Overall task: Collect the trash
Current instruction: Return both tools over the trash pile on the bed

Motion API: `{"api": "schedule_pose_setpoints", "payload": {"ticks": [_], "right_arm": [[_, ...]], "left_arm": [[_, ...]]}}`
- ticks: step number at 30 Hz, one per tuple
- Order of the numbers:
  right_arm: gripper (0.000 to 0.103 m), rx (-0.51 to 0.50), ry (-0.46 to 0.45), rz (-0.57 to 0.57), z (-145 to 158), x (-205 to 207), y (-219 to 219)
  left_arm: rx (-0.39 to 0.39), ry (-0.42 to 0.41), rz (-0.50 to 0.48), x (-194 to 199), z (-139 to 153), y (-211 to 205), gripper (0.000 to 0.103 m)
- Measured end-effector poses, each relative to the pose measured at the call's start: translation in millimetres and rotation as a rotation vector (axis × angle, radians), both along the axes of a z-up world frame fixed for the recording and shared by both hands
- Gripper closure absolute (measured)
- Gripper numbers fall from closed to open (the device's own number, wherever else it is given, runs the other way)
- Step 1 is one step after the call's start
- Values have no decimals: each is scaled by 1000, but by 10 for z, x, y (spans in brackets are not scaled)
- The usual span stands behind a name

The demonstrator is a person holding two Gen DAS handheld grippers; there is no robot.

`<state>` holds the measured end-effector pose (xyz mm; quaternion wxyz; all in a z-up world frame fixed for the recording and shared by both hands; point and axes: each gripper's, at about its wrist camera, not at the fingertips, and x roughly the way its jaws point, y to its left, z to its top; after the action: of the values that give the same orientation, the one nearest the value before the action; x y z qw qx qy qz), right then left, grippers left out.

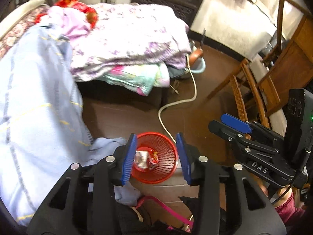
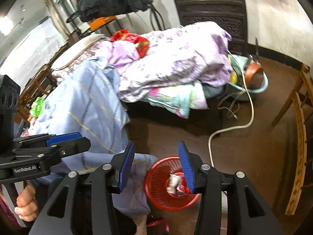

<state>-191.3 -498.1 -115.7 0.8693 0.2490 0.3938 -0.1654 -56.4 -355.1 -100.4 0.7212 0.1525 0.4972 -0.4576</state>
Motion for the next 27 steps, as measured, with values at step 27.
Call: {"api": "schedule_pose_setpoints", "payload": {"ticks": [27], "right_arm": [[41,-69,-141,438,1015,1147,2111]], "left_arm": [[-149,-43,723,1030,435,3486,50]]}}
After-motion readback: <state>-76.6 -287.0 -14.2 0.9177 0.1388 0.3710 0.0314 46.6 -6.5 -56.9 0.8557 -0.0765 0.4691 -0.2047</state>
